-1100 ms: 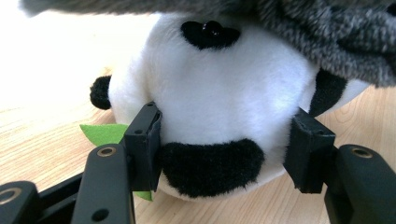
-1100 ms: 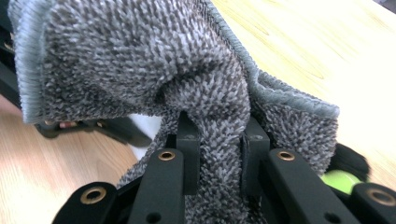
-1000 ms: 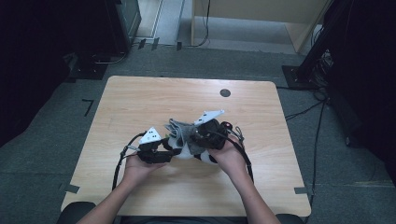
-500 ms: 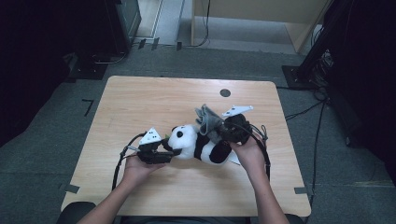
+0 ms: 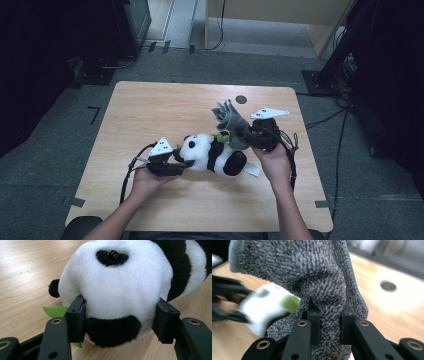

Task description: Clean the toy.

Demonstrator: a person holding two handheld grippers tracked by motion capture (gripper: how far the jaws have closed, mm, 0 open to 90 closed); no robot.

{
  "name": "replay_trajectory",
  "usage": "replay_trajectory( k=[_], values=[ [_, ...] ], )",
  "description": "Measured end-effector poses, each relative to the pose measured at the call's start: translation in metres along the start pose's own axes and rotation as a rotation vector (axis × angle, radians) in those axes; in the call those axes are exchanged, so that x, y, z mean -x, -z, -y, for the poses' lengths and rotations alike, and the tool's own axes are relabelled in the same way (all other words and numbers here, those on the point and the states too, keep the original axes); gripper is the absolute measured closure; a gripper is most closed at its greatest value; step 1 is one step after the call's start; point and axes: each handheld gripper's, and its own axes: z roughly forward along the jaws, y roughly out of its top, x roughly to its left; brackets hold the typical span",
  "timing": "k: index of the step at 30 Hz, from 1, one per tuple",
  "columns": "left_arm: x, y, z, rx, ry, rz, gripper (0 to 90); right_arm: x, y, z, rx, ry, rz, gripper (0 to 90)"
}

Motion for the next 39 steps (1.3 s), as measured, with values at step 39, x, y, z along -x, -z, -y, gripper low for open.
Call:
replay_trajectory(
  k=[39],
  values=[
    [0.007, 0.003, 0.004, 0.000, 0.061, -0.031, 39.3, -0.064, -0.066, 0.004, -0.201, 0.197, -0.093, 76.1]
  ],
)
